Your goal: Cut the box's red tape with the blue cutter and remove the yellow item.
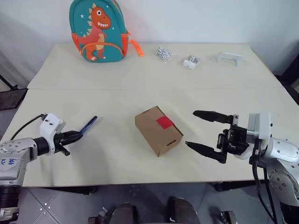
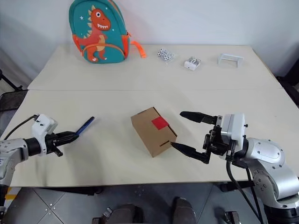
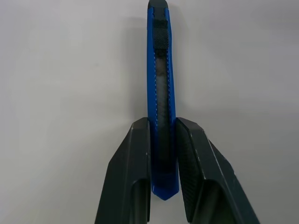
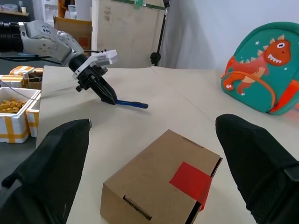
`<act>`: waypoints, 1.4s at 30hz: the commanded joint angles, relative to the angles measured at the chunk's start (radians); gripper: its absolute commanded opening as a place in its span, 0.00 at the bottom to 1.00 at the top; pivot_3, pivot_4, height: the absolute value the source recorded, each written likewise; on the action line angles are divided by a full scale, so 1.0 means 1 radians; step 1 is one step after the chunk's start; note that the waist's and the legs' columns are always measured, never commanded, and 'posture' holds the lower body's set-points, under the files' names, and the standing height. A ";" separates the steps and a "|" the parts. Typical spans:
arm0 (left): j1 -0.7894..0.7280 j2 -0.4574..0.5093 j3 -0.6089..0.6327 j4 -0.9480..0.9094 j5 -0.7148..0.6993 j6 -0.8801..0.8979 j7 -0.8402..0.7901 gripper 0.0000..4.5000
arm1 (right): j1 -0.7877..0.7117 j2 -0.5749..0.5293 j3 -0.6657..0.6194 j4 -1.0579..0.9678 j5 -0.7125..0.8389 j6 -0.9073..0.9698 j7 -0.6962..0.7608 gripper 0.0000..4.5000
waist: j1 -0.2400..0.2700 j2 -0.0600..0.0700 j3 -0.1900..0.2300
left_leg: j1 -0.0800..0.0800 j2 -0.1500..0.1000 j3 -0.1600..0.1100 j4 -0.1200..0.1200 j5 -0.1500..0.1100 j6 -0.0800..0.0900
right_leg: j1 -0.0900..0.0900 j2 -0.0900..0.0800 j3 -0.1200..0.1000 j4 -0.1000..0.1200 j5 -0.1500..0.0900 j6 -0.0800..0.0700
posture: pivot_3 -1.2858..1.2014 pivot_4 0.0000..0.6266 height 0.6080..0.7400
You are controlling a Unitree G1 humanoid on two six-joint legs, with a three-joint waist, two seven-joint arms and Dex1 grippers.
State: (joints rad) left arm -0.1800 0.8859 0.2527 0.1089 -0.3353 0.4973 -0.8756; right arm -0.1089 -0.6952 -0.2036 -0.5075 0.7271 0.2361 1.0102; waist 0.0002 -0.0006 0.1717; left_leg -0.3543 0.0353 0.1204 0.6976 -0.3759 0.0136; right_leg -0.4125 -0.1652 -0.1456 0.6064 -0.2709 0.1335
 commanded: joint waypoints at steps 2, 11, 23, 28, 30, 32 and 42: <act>-0.023 0.047 0.000 -0.071 -0.021 -0.063 -0.104 0.10 | 0.007 -0.002 -0.028 -0.020 0.006 -0.019 0.002 1.00 | 0.000 -0.001 0.001 | -0.001 0.000 0.000 0.000 0.000 0.000 | 0.000 0.000 0.000 0.000 0.000 0.000 | 0.52 0.24 1.00; -0.060 0.070 -0.131 -0.195 0.013 -0.245 -0.286 0.10 | 0.044 -0.005 -0.031 -0.042 0.004 -0.014 -0.002 1.00 | -0.001 -0.001 0.001 | -0.001 0.000 0.001 0.000 0.000 0.000 | -0.001 0.000 -0.001 -0.001 0.000 0.000 | 0.52 0.24 1.00; -0.246 0.075 -0.551 -0.532 0.101 0.026 -0.435 0.10 | 0.298 -0.100 -0.228 -0.199 0.088 0.112 -0.050 1.00 | 0.006 -0.002 0.001 | -0.004 -0.001 0.005 0.000 0.000 0.000 | 0.000 0.001 -0.002 -0.004 0.000 0.000 | 0.52 0.24 1.00; -0.306 -0.069 -0.671 -0.619 0.190 0.303 -0.222 0.10 | 0.444 -0.096 -0.311 -0.263 0.037 0.167 -0.134 1.00 | 0.026 -0.002 0.002 | -0.004 -0.001 0.002 0.001 0.000 0.001 | 0.002 0.001 -0.001 -0.009 0.000 0.000 | 0.52 0.24 1.00; -0.310 -0.118 -0.729 -0.656 0.220 0.369 -0.164 0.10 | 0.502 -0.099 -0.341 -0.290 0.017 0.187 -0.149 1.00 | 0.028 -0.003 0.002 | -0.004 -0.002 0.001 0.002 0.000 0.002 | 0.002 0.001 0.000 -0.010 0.000 0.000 | 0.52 0.24 1.00; -0.319 -0.149 -0.769 -0.678 0.230 0.397 -0.138 0.10 | 0.563 -0.112 -0.357 -0.310 -0.024 0.178 -0.119 1.00 | 0.029 -0.003 0.002 | -0.004 -0.002 0.000 0.001 0.000 0.002 | 0.002 0.001 0.001 -0.010 0.000 0.000 | 0.52 0.24 1.00; -0.372 -0.167 -0.859 -0.667 0.226 0.542 -0.095 0.10 | 0.529 -0.219 -0.217 -0.324 -0.119 0.219 -0.088 0.56 | 0.028 -0.003 0.002 | 0.000 -0.003 0.000 0.003 -0.001 0.005 | 0.006 0.001 0.006 -0.010 0.000 0.000 | 0.52 0.24 1.00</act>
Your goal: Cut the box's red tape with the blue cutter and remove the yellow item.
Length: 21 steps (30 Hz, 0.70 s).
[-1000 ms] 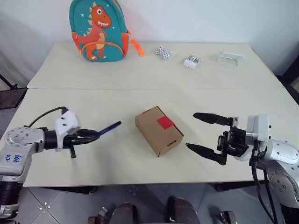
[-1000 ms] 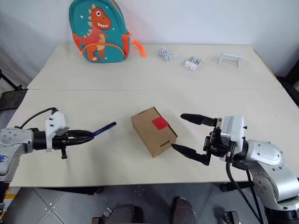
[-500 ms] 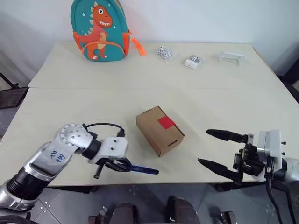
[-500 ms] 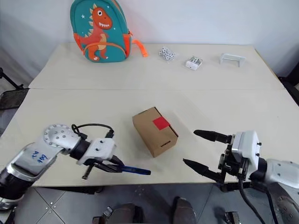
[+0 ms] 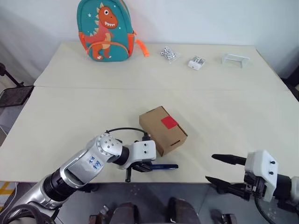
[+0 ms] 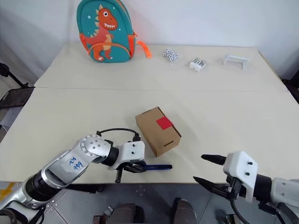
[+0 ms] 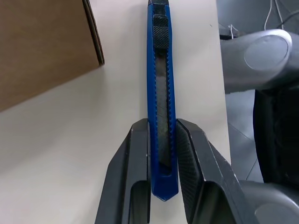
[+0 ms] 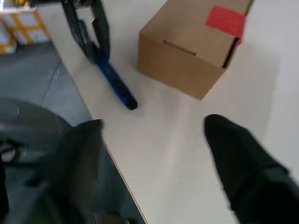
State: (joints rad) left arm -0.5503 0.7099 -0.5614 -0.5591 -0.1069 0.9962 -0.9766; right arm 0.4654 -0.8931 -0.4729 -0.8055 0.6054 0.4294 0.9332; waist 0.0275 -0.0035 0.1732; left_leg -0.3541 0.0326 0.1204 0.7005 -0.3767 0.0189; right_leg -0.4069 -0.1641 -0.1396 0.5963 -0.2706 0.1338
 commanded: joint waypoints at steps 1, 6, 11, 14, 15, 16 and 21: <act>-0.002 0.011 -0.044 0.000 -0.009 0.055 0.006 0.10 | -0.065 -0.025 0.068 -0.031 0.012 0.040 -0.016 0.48 | 0.001 0.000 0.000 | 0.000 0.000 0.000 0.000 0.000 0.000 | 0.000 0.000 0.000 0.000 0.000 0.000 | 0.52 0.24 1.00; -0.041 -0.008 -0.076 0.033 0.018 0.052 0.037 0.10 | -0.327 -0.057 0.282 0.017 0.038 0.178 -0.057 0.08 | -0.001 0.000 0.000 | 0.000 0.000 0.000 0.001 0.000 0.000 | 0.000 0.000 0.001 0.001 0.000 0.000 | 0.52 0.24 1.00; -0.073 -0.010 -0.105 0.044 0.014 0.057 0.038 0.10 | -0.479 -0.065 0.527 0.095 -0.122 0.164 -0.025 0.00 | 0.010 0.000 0.000 | -0.001 -0.001 -0.002 0.002 0.000 0.000 | 0.000 0.000 0.003 0.000 0.000 0.000 | 0.52 0.24 1.00; -0.093 -0.022 -0.110 0.054 0.008 0.066 0.043 0.10 | -0.576 -0.033 0.649 0.159 -0.190 0.164 -0.020 0.00 | 0.010 -0.001 -0.001 | -0.002 -0.002 -0.001 0.002 0.001 0.001 | 0.000 0.000 0.004 -0.001 0.000 0.000 | 0.52 0.24 1.00; -0.096 -0.022 -0.113 0.054 0.008 0.065 0.043 0.10 | -0.595 -0.023 0.663 0.175 -0.196 0.172 -0.022 0.00 | 0.012 -0.001 -0.001 | -0.002 -0.002 -0.001 0.003 0.001 0.001 | 0.000 0.000 0.004 -0.001 0.000 0.000 | 0.52 0.24 1.00; -0.097 -0.023 -0.114 0.050 0.006 0.070 0.043 0.10 | -0.615 -0.017 0.686 0.200 -0.216 0.163 -0.014 0.00 | 0.013 -0.001 -0.001 | -0.002 -0.002 -0.001 0.003 0.001 0.002 | 0.000 0.000 0.004 -0.001 0.000 0.000 | 0.52 0.24 1.00; -0.095 -0.020 -0.116 0.039 0.000 0.084 0.043 0.10 | -0.671 0.004 0.754 0.268 -0.266 0.149 0.022 0.00 | 0.018 -0.001 -0.001 | -0.002 -0.002 -0.001 0.003 0.001 0.002 | 0.000 0.000 0.004 -0.001 0.001 0.001 | 0.52 0.24 1.00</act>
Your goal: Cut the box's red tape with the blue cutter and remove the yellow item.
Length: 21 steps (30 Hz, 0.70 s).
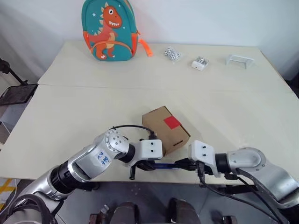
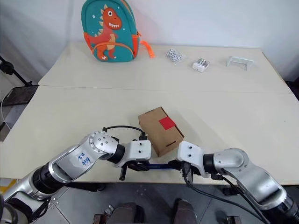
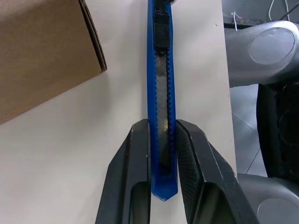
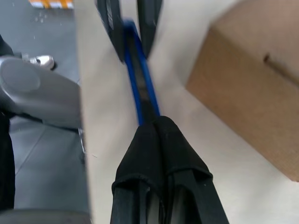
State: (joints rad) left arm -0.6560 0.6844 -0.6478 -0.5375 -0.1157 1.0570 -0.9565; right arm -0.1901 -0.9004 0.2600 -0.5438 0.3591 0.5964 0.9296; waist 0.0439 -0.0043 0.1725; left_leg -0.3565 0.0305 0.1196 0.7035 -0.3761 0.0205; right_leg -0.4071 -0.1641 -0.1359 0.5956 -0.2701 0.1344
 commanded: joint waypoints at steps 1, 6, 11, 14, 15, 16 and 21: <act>0.011 0.007 -0.030 0.017 0.009 0.024 0.023 0.10 | -0.019 0.014 0.028 0.014 -0.026 -0.025 0.032 0.00 | 0.001 0.000 0.000 | 0.000 0.000 0.000 0.000 0.000 0.000 | 0.000 0.000 0.000 0.000 0.000 0.000 | 0.52 0.24 1.00; 0.010 0.011 -0.024 0.015 0.006 0.031 0.024 0.10 | -0.014 0.020 0.035 0.035 -0.048 -0.050 0.050 0.00 | -0.001 0.000 0.000 | 0.000 0.000 0.000 0.000 0.000 0.000 | 0.000 0.000 0.000 0.000 0.000 0.000 | 0.52 0.24 1.00; 0.015 0.021 -0.022 0.010 0.004 0.030 0.020 0.10 | -0.016 0.032 0.048 0.046 -0.072 -0.073 0.060 0.00 | -0.004 0.000 0.000 | 0.000 0.000 0.000 0.000 0.000 0.000 | 0.000 0.000 0.000 0.000 0.000 0.000 | 0.52 0.24 1.00; 0.013 0.021 -0.023 0.009 0.003 0.030 0.019 0.10 | -0.027 0.053 0.076 0.061 -0.106 -0.092 0.058 0.00 | -0.011 -0.001 -0.001 | 0.000 0.000 0.000 0.000 0.000 0.000 | 0.000 0.000 0.000 0.001 0.000 0.000 | 0.52 0.24 1.00; 0.011 0.020 -0.023 0.010 0.002 0.030 0.019 0.10 | -0.031 0.059 0.083 0.066 -0.116 -0.099 0.058 0.00 | -0.012 -0.001 -0.001 | 0.001 0.000 0.000 0.000 0.000 0.000 | 0.000 0.000 0.000 0.001 0.000 0.000 | 0.52 0.24 1.00; 0.010 0.020 -0.024 0.010 0.003 0.031 0.020 0.10 | -0.036 0.073 0.094 0.065 -0.124 -0.100 0.054 0.00 | -0.014 -0.001 -0.001 | 0.001 0.000 0.000 0.000 0.000 0.000 | 0.000 0.000 0.000 0.001 0.000 0.000 | 0.52 0.24 1.00; 0.007 0.022 -0.025 0.006 0.001 0.034 0.019 0.10 | -0.058 0.120 0.122 0.057 -0.144 -0.081 0.048 0.00 | -0.016 -0.001 -0.001 | 0.002 0.001 0.000 0.000 0.000 0.000 | 0.001 0.000 0.000 0.001 0.000 0.000 | 0.52 0.24 1.00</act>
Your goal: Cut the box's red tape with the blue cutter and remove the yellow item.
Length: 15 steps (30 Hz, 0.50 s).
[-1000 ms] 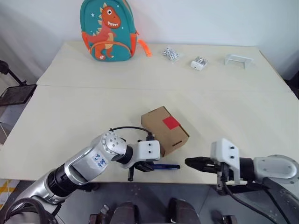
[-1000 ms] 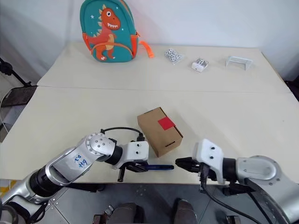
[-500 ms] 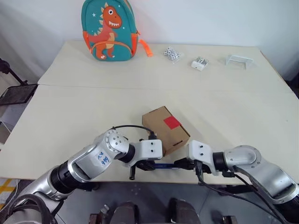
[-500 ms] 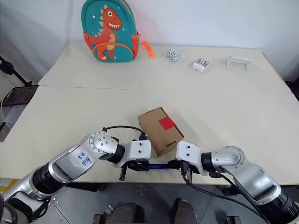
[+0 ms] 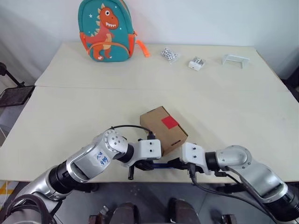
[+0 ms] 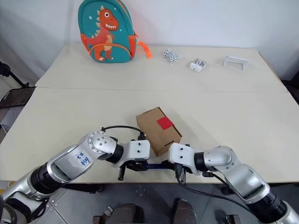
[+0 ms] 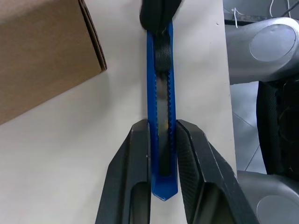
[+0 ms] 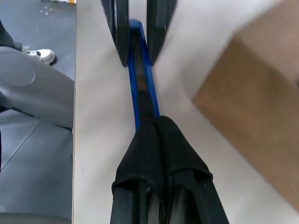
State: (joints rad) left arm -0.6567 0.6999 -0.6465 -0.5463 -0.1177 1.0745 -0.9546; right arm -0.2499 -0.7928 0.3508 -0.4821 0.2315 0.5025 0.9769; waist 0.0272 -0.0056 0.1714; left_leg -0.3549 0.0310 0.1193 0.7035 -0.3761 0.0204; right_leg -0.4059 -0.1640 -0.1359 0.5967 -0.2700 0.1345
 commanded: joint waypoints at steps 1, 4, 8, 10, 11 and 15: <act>0.008 0.008 -0.026 0.012 0.003 0.019 0.017 0.10 | -0.003 0.025 0.040 -0.005 -0.024 0.017 -0.005 0.00 | 0.000 0.000 0.000 | 0.000 0.000 0.000 0.000 0.000 0.000 | 0.000 0.000 0.000 0.000 0.000 0.000 | 0.52 0.24 1.00; 0.008 0.010 -0.026 0.009 0.001 0.021 0.017 0.10 | -0.009 0.044 0.052 -0.004 -0.039 0.022 -0.010 0.00 | -0.001 0.000 0.000 | 0.000 0.000 0.000 0.000 0.000 0.000 | 0.000 0.000 0.000 0.000 0.000 0.000 | 0.52 0.24 1.00; 0.009 0.014 -0.026 0.007 0.001 0.020 0.015 0.10 | -0.009 0.058 0.062 -0.015 -0.044 0.032 -0.010 0.00 | -0.002 0.000 0.000 | 0.000 0.000 0.000 0.000 0.000 0.000 | 0.000 0.000 0.000 0.000 0.000 0.000 | 0.52 0.24 1.00; 0.008 0.014 -0.026 0.008 0.002 0.018 0.015 0.10 | -0.007 0.067 0.055 -0.020 -0.039 0.042 -0.015 0.00 | -0.003 0.000 0.000 | 0.000 0.000 0.000 0.000 0.000 0.000 | 0.000 0.000 0.000 0.000 0.000 0.000 | 0.52 0.24 1.00; 0.008 0.014 -0.024 0.007 0.002 0.016 0.015 0.10 | -0.003 0.065 0.044 -0.025 -0.035 0.044 -0.015 0.00 | -0.003 0.000 0.000 | 0.000 0.000 0.000 0.000 0.000 0.000 | 0.000 0.000 0.000 0.001 0.000 0.000 | 0.52 0.24 1.00; 0.033 0.042 0.012 -0.008 -0.007 -0.051 -0.004 0.10 | 0.027 0.049 -0.058 -0.066 0.049 0.046 0.005 0.00 | -0.002 0.000 0.000 | 0.000 0.000 0.000 0.000 0.000 0.000 | 0.000 0.000 0.000 0.000 0.000 0.000 | 0.52 0.24 1.00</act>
State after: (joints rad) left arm -0.6489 0.7142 -0.6430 -0.5515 -0.1198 1.0499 -0.9557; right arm -0.2365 -0.7344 0.3487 -0.5049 0.2278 0.5425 0.9691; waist 0.0253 -0.0057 0.1713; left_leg -0.3554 0.0314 0.1194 0.7035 -0.3761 0.0203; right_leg -0.4067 -0.1638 -0.1358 0.5969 -0.2700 0.1345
